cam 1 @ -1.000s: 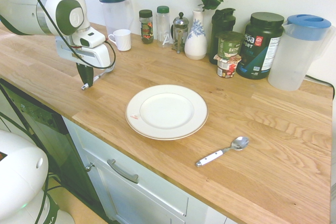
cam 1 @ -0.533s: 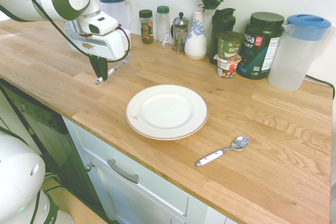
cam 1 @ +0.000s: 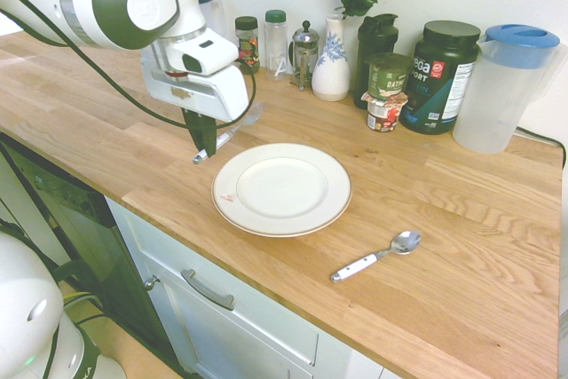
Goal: Put the fork into the plate
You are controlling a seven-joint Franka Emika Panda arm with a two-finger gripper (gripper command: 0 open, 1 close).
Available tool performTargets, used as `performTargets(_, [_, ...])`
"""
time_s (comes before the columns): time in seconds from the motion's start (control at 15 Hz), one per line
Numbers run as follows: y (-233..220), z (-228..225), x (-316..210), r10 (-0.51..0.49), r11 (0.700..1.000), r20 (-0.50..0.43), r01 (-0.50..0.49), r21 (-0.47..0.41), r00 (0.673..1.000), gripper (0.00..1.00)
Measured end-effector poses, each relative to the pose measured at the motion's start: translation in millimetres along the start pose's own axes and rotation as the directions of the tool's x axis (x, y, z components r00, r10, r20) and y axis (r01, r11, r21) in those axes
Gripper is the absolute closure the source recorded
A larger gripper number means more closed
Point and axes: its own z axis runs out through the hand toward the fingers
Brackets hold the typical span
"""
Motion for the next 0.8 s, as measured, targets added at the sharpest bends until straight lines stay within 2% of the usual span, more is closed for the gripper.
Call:
performTargets(0.27, [31,14,38,0.047,0.999,0.013,-0.047,-0.021,0.999,1.00])
performTargets(0.8, [34,60,54,0.072,0.996,0.058,-0.069,-0.050,0.996,1.00])
